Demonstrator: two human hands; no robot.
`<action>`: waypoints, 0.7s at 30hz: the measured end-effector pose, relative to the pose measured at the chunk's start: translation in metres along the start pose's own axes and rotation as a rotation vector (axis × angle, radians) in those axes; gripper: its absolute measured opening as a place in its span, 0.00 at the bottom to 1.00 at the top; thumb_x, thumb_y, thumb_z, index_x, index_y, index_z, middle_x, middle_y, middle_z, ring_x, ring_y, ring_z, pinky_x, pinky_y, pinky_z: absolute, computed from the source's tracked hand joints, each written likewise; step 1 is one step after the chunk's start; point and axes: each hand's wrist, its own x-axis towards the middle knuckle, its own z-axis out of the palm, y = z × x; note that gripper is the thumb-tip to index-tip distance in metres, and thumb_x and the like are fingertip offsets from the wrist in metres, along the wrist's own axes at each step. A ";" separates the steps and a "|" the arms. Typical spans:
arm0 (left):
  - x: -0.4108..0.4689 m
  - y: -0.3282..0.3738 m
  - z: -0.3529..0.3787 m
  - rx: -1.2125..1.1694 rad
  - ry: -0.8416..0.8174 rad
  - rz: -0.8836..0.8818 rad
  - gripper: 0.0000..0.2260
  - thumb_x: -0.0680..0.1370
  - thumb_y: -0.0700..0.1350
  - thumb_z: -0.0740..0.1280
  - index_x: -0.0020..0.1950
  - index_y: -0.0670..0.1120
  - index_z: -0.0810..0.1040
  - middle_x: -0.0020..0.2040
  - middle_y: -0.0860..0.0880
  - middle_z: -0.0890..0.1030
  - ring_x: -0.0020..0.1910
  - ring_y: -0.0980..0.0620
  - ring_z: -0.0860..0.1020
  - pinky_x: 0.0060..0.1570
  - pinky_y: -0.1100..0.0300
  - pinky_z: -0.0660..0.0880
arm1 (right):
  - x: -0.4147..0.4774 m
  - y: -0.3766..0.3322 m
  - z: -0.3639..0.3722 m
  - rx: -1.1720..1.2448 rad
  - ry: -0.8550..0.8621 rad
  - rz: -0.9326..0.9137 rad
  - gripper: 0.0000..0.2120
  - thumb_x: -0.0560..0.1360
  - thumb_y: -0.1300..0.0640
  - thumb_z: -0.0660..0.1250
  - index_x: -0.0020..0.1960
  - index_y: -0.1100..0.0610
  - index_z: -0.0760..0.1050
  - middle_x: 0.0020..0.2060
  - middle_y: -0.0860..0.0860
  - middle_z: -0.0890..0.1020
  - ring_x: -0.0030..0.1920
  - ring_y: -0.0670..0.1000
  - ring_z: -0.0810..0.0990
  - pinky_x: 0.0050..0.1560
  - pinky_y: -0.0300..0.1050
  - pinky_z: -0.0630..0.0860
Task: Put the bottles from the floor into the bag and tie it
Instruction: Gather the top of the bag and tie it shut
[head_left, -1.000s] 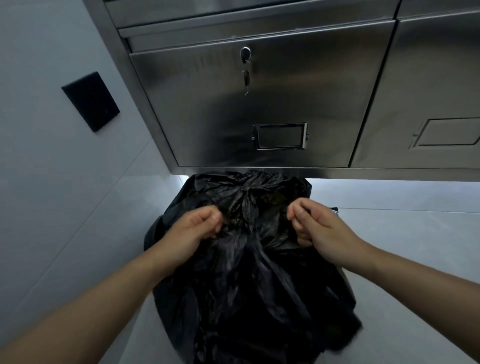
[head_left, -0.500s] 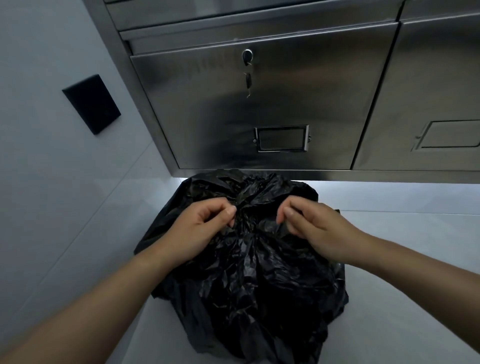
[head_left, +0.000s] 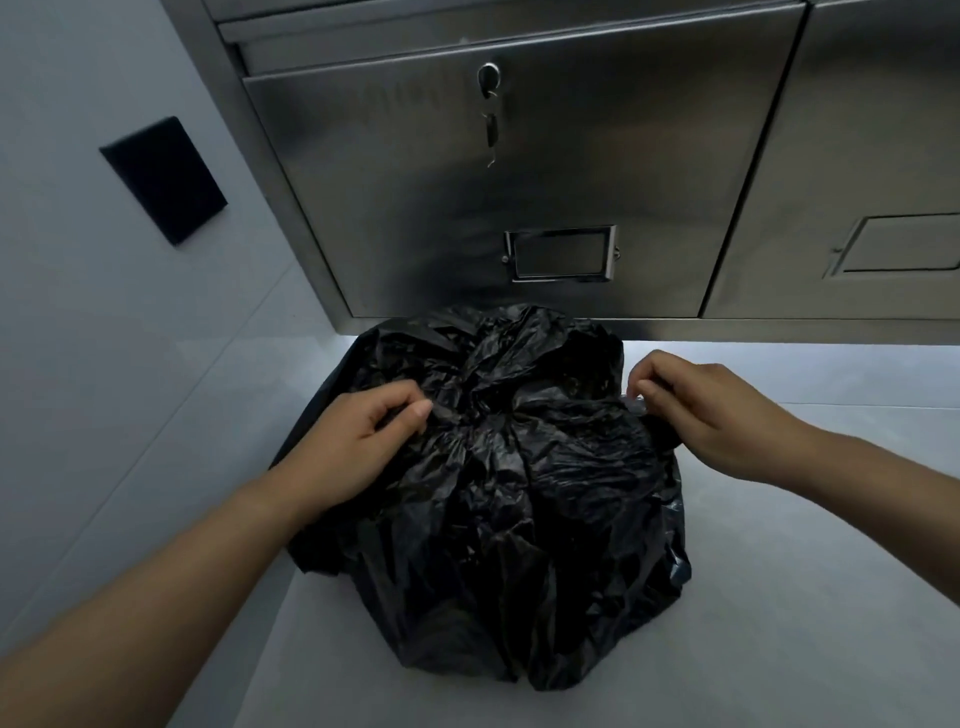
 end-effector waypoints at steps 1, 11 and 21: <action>0.001 0.002 0.003 0.010 -0.015 -0.003 0.13 0.78 0.59 0.57 0.36 0.57 0.70 0.33 0.56 0.74 0.32 0.58 0.71 0.34 0.66 0.66 | -0.001 0.000 0.000 -0.009 -0.021 0.001 0.05 0.77 0.50 0.55 0.43 0.44 0.66 0.30 0.48 0.76 0.32 0.49 0.73 0.33 0.40 0.70; 0.004 0.010 0.011 0.260 0.020 -0.035 0.07 0.79 0.48 0.59 0.42 0.49 0.71 0.40 0.50 0.75 0.39 0.54 0.73 0.37 0.61 0.65 | 0.002 0.006 0.001 -0.159 -0.097 0.034 0.06 0.76 0.65 0.58 0.46 0.55 0.66 0.35 0.43 0.70 0.35 0.38 0.69 0.35 0.29 0.65; -0.004 -0.005 0.006 0.327 -0.085 -0.112 0.06 0.79 0.47 0.55 0.43 0.48 0.65 0.41 0.50 0.73 0.39 0.51 0.71 0.41 0.57 0.65 | -0.011 0.020 -0.001 -0.302 -0.187 0.144 0.09 0.74 0.61 0.63 0.47 0.54 0.63 0.46 0.53 0.70 0.46 0.57 0.69 0.46 0.50 0.69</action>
